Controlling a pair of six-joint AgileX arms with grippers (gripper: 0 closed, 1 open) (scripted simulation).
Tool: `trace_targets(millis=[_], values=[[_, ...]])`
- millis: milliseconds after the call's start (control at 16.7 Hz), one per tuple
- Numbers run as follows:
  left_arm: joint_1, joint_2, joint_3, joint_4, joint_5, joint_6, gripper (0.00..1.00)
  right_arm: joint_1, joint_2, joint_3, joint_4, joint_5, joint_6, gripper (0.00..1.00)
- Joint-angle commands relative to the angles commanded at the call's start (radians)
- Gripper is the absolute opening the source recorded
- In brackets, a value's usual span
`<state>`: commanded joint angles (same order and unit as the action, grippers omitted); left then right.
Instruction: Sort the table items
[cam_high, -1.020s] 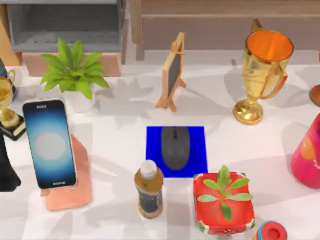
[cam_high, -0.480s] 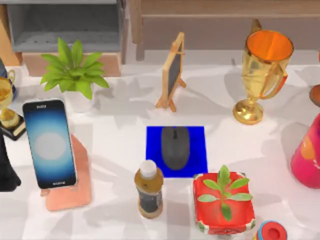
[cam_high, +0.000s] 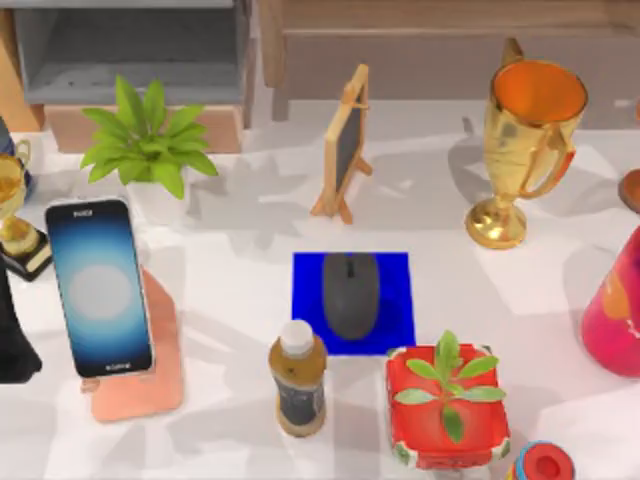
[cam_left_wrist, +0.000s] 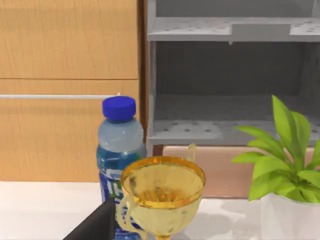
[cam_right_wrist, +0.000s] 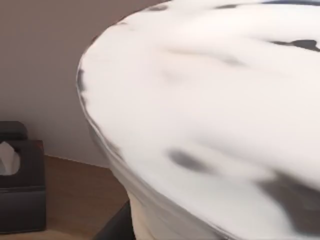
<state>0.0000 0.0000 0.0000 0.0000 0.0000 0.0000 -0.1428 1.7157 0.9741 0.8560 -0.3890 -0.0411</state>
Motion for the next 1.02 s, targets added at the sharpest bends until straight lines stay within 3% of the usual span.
trace_targets(millis=[300,660,1020], values=[[0.000,0.000,0.000,0.000,0.000,0.000,1.00,0.171,0.079,0.165,-0.222,0.207,0.038,0.00],[0.000,0.000,0.000,0.000,0.000,0.000,1.00,0.272,0.178,0.398,-0.464,0.460,0.070,0.00],[0.000,0.000,0.000,0.000,0.000,0.000,1.00,0.305,0.239,0.513,-0.593,0.587,0.086,0.00]])
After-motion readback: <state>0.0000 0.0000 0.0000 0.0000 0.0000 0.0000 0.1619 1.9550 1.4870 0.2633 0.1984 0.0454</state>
